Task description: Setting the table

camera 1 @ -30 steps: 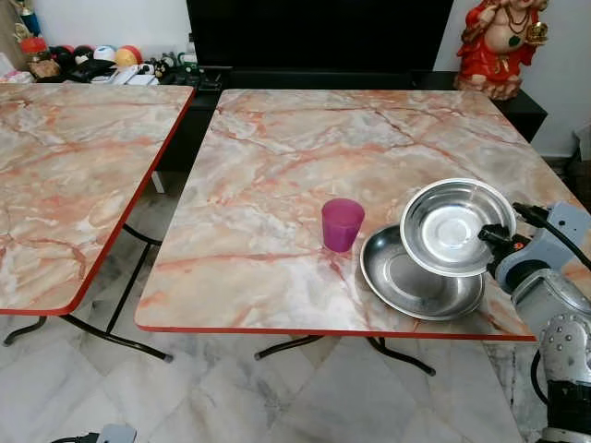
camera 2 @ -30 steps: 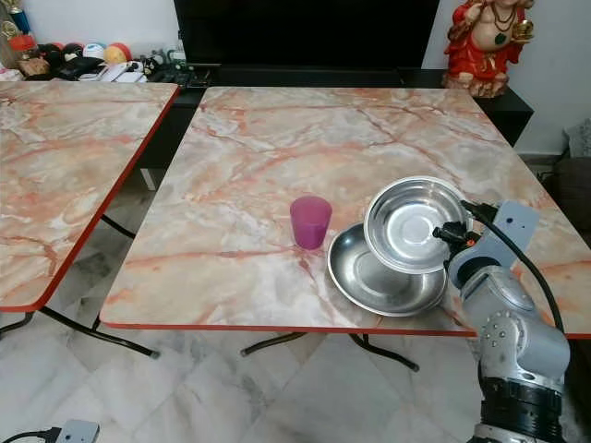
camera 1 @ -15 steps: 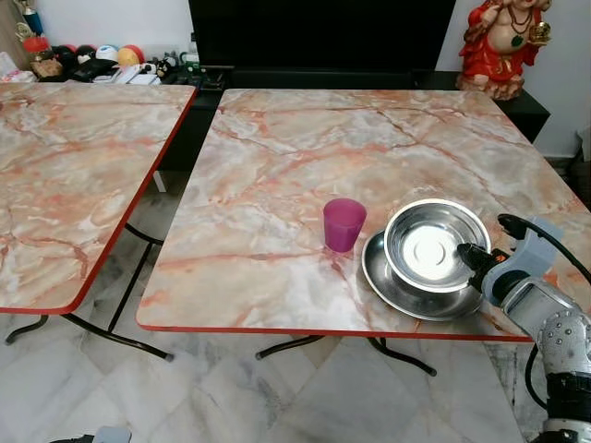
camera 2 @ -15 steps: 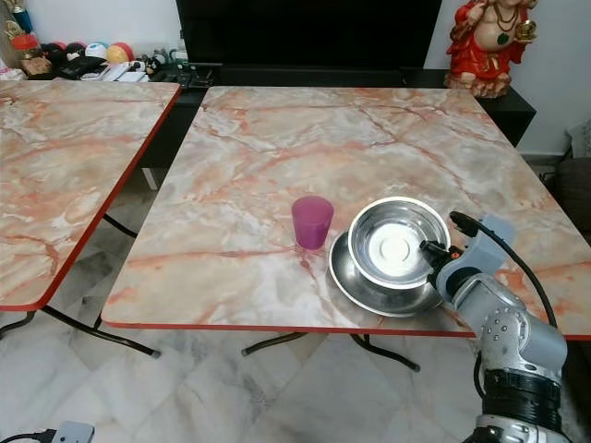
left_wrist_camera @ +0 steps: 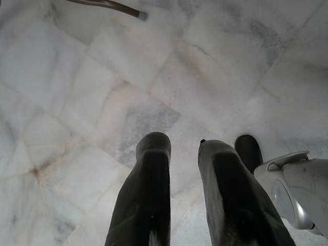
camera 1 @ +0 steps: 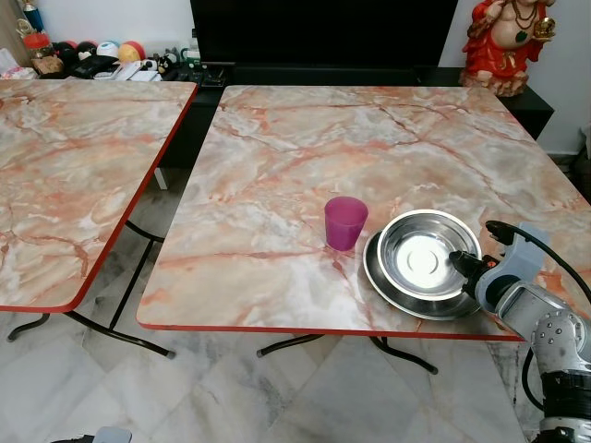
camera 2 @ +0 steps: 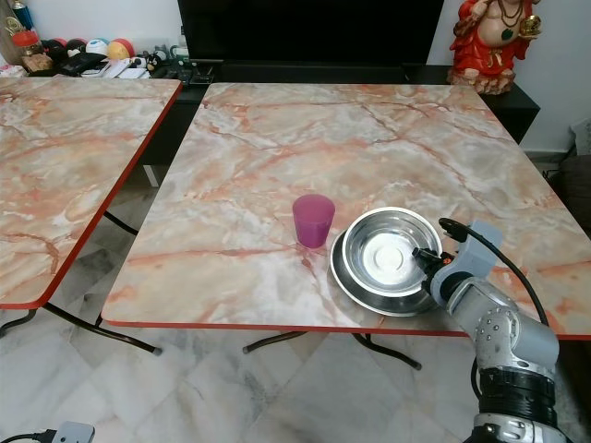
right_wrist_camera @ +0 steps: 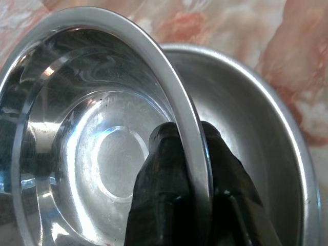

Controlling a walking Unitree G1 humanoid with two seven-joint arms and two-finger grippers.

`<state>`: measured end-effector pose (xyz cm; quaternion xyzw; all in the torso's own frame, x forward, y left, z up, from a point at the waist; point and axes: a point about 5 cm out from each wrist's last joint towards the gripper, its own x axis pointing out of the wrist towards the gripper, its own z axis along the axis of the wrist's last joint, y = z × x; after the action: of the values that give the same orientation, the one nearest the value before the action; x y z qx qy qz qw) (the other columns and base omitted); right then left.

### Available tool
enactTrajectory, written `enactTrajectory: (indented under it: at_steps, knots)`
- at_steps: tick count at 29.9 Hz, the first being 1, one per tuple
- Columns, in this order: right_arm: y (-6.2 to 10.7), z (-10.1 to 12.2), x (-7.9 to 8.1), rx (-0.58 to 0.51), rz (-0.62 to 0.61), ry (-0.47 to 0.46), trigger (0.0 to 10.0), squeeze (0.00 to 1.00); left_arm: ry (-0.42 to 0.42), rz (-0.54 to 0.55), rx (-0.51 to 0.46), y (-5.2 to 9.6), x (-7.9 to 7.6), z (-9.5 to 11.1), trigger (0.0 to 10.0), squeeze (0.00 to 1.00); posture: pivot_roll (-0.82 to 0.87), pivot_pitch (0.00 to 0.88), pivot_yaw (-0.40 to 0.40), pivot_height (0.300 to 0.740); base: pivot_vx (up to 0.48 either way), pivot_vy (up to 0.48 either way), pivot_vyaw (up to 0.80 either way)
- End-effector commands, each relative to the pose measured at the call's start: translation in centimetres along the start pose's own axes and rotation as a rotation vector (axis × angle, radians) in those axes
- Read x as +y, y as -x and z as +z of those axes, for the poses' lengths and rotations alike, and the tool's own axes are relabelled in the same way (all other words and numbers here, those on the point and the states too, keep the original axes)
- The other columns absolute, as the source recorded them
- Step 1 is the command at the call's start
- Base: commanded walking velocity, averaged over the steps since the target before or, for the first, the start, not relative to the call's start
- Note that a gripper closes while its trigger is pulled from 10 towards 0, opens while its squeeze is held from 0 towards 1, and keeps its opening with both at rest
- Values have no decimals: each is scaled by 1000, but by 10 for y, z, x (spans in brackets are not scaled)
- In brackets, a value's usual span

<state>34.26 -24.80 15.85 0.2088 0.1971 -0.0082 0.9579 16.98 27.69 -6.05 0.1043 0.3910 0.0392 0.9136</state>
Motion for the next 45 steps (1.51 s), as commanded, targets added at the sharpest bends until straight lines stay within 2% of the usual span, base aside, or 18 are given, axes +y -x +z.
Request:
enactTrajectory:
  at_steps: [1,2,3,4,5,8,9,10,11,15,16,17,23,31,32,34,35,45]
  knots:
    - [-2,2,4,-7,13,-3,10000,0,-10,-6,30,3,1,-9,10000,0,-46,154,25,740,0,0,0]
    - [-2,1,4,-5,15,-3,10000,0,-10,-6,30,3,1,-9,10000,0,-46,154,25,740,0,0,0]
    - [-3,-1,7,0,24,-1,10000,361,-10,-6,29,3,1,-8,10000,0,-46,154,25,740,0,0,0]
    - [-4,-2,8,3,27,1,10000,361,-10,-6,29,3,1,-8,10000,0,-47,154,26,740,0,0,0]
    - [-4,-2,8,5,28,1,10000,627,-11,-7,29,3,1,-8,10000,0,-46,154,25,740,0,0,0]
    - [-4,-4,7,8,21,5,10000,584,-10,-6,29,3,1,-8,10000,0,-45,154,24,740,0,0,0]
    - [-5,-5,7,11,18,10,10000,435,-10,-5,30,3,1,-9,10000,0,-45,153,25,740,0,0,0]
    - [-5,-5,7,11,19,10,10000,86,-11,-5,31,3,2,-9,10000,0,-44,154,25,740,0,0,0]
    - [-5,-5,7,9,18,10,10000,0,-10,-5,31,3,2,-9,10000,0,-44,154,25,740,0,0,0]
    - [-5,-3,5,-1,1,17,10000,0,-10,-5,32,3,1,-9,10000,0,-46,154,24,740,0,0,0]
    - [-5,-2,4,-7,-6,18,10000,494,-9,-5,31,3,1,-9,10000,0,-45,153,24,740,0,0,0]
    - [-5,-1,3,-13,-14,18,10000,514,-8,-5,30,3,1,-9,10000,0,-45,153,24,740,0,0,0]
    - [-4,6,-2,-49,-53,23,10000,416,-10,-9,29,3,0,-9,10000,0,-46,152,24,740,0,0,0]
    - [-4,7,-3,-59,-65,39,10000,412,-10,-8,30,3,0,-9,10000,0,-43,152,24,740,0,0,0]
    - [-4,7,-3,-62,-70,46,10000,322,-10,-8,31,3,-1,-9,10000,0,-41,151,24,740,0,0,0]
    - [-4,7,-3,-63,-73,50,10000,282,-10,-9,31,3,-1,-9,10000,0,-41,151,24,740,0,0,0]
    - [-4,7,-4,-62,-78,59,10000,0,-10,-10,32,3,-1,-9,10000,0,-41,150,25,740,0,0,0]
    - [-2,9,-6,-58,-99,112,10000,0,-10,-11,31,3,0,-9,10000,0,-46,153,25,740,0,0,0]
